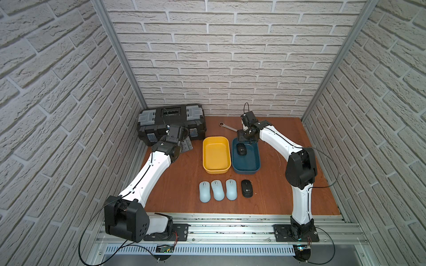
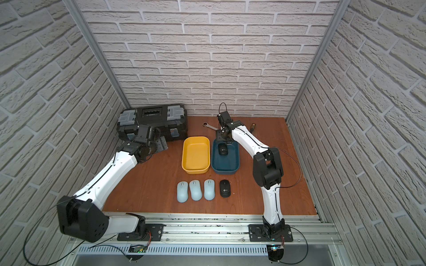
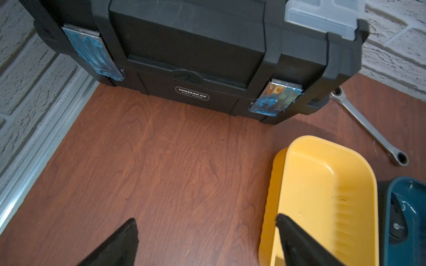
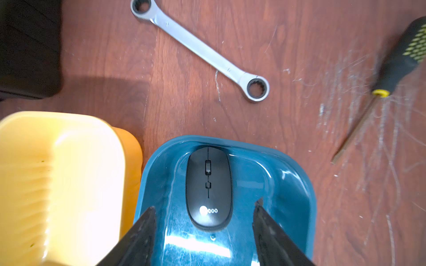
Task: Place the mice by color into the storage box
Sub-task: Place the mouse in the storage box, then pick up the mouse from the center of the board.
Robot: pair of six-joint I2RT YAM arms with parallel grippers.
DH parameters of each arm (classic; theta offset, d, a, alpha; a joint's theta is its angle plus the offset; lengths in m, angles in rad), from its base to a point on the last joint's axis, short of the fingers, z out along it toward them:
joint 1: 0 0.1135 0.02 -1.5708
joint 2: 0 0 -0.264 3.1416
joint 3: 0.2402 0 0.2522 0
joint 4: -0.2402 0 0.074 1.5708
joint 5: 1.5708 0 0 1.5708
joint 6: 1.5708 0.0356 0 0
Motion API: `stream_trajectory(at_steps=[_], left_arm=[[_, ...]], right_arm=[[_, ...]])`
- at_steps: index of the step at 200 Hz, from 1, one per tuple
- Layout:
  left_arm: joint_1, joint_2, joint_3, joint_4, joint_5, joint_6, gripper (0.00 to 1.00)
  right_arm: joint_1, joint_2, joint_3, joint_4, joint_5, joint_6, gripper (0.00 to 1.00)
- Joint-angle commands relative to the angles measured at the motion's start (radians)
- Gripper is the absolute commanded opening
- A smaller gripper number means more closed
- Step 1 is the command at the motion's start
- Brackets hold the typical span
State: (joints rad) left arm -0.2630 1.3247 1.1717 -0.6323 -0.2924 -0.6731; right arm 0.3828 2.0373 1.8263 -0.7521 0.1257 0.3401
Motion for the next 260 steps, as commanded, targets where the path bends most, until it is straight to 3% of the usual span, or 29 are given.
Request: stream_trajectory(at_steps=[1, 56, 101, 135, 260], left_arm=[[-0.003, -0.02, 0.025, 0.003, 0.004, 0.013, 0.96], [-0.031, 0.056, 0.069, 0.031, 0.008, 0.047, 0.98], [-0.038, 0.053, 0.064, 0.048, -0.008, 0.061, 0.98], [-0.041, 0.07, 0.057, 0.065, -0.016, 0.045, 0.98], [-0.058, 0.066, 0.051, 0.045, -0.047, 0.057, 0.98]], right_arm=[[0.026, -0.141, -0.058, -0.01, 0.069, -0.017, 0.68], [0.148, -0.364, -0.285, -0.079, 0.177, 0.013, 0.69], [0.263, -0.561, -0.647, -0.057, 0.133, 0.176, 0.7], [0.34, -0.626, -0.813, -0.045, 0.115, 0.286, 0.7], [0.381, -0.475, -0.883, 0.096, 0.005, 0.36, 0.72]])
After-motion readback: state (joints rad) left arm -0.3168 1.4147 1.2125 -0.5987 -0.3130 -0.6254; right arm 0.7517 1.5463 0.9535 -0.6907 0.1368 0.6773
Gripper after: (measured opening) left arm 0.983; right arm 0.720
